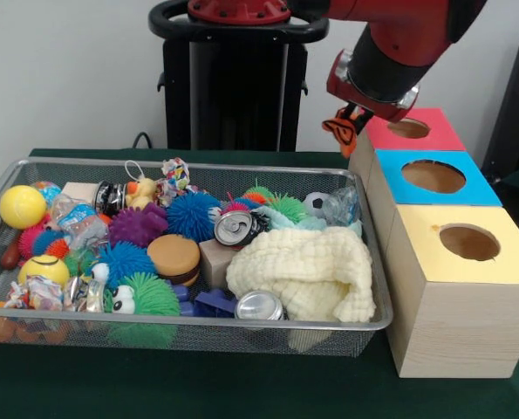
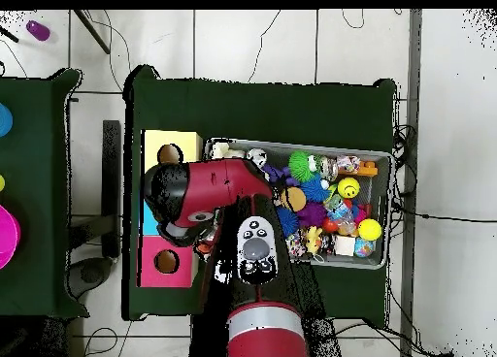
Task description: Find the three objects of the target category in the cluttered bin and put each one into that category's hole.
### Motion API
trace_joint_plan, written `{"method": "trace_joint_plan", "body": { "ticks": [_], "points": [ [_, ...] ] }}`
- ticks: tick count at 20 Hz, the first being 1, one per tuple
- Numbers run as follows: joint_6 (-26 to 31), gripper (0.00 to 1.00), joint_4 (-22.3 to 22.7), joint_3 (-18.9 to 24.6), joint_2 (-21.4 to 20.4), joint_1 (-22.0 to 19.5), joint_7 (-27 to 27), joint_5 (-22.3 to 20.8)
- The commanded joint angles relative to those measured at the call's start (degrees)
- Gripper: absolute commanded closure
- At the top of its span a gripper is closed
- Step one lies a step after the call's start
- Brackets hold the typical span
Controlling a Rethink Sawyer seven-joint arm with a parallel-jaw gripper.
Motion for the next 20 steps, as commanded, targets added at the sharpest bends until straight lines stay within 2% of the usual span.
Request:
{"method": "trace_joint_plan", "body": {
  "ticks": [1, 10, 20],
  "points": [
    [6.1, 1.0, -1.4, -1.5, 2.1, 0.4, 14.6, 5.5],
    [11.0, 1.0, -2.2, -2.5, 1.9, 0.8, 12.7, 7.6],
    [9.9, 1.0, -3.0, -3.7, 3.0, 2.1, 13.8, 8.4]
  ]
}}
